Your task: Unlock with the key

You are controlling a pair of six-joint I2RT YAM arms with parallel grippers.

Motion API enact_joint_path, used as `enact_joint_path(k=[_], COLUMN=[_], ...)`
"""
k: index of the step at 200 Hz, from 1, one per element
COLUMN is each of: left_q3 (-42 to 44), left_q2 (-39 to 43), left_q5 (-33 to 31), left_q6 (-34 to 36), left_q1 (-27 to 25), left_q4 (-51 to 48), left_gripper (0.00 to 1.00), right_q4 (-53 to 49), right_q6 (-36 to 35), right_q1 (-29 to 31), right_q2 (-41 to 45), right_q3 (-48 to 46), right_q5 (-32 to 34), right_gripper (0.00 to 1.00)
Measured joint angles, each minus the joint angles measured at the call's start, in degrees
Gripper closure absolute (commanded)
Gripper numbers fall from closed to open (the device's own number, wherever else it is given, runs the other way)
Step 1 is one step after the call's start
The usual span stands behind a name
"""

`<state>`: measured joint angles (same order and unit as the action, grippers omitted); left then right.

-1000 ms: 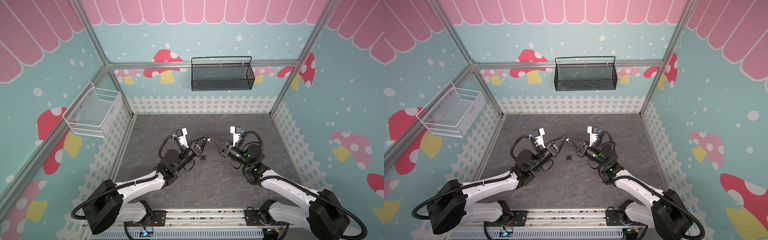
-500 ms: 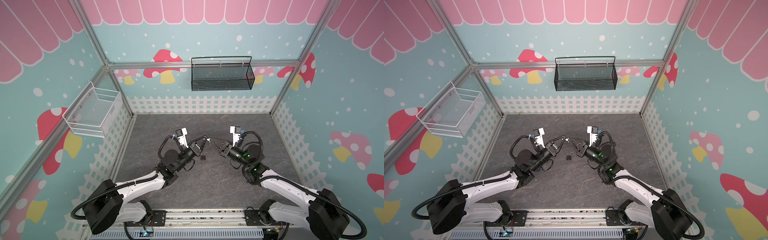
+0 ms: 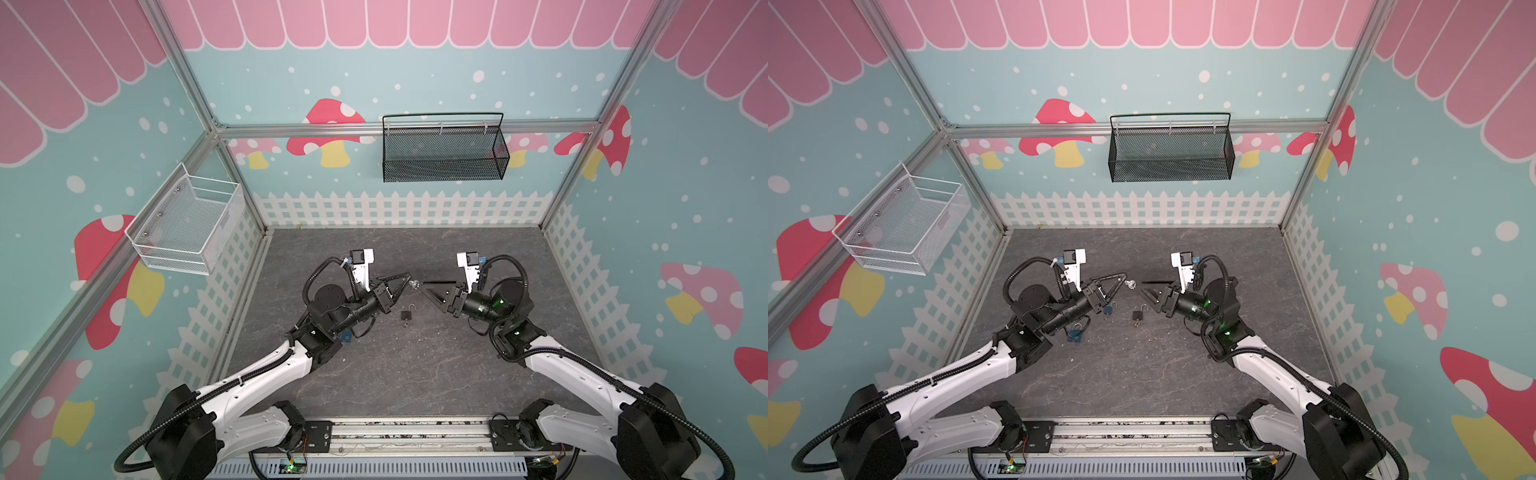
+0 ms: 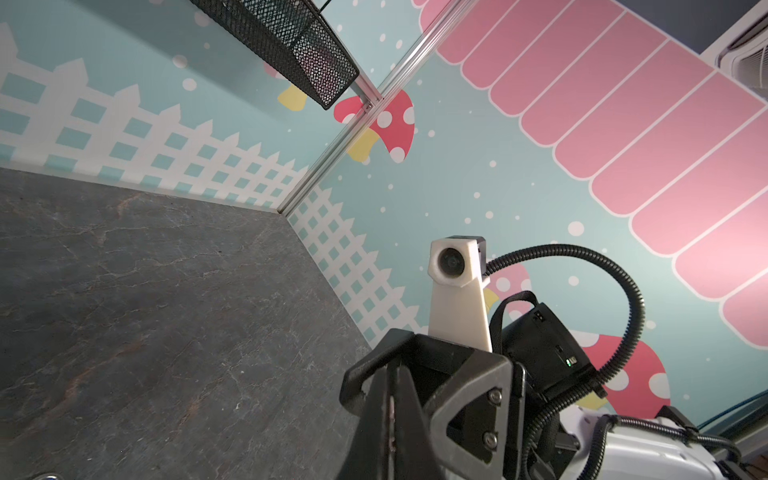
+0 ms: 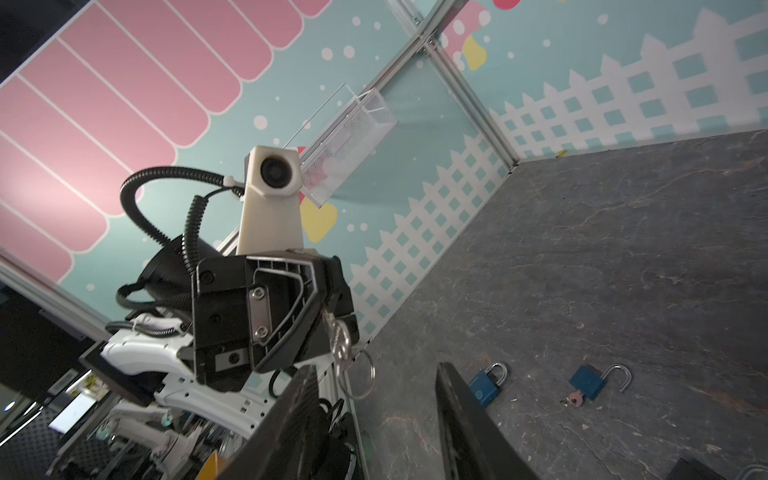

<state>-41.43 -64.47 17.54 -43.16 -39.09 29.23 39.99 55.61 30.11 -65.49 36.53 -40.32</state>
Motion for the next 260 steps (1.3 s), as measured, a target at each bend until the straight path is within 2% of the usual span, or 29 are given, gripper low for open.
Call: enact_joint_path(k=[33, 73, 161, 260], left_q3=[-2.73, -4.52, -5.01, -5.01], left_q2=[0.07, -0.33, -0.46, -0.46], left_q5=[3.41, 6.34, 7.82, 8.66], left_q6=[3.15, 4.85, 6.16, 6.14], left_q1=[0.42, 0.44, 1.11, 1.49], left_q4=[-5.53, -8.55, -11.28, -11.5], left_gripper=[1.0, 1.0, 1.0, 1.0], right_q4=[-1.38, -4.28, -7.39, -7.54], right_q6=[-2.21, -4.9, -7.26, -7.74], right_q1=[-0.02, -0.02, -1.01, -1.25], right_q2=[-1.22, -3.32, -3.91, -3.93], right_q3=[3.3, 6.23, 6.32, 6.29], right_q5=[-7.32, -10.34, -11.74, -12.39], right_gripper=[0.49, 0.55, 0.66, 0.92])
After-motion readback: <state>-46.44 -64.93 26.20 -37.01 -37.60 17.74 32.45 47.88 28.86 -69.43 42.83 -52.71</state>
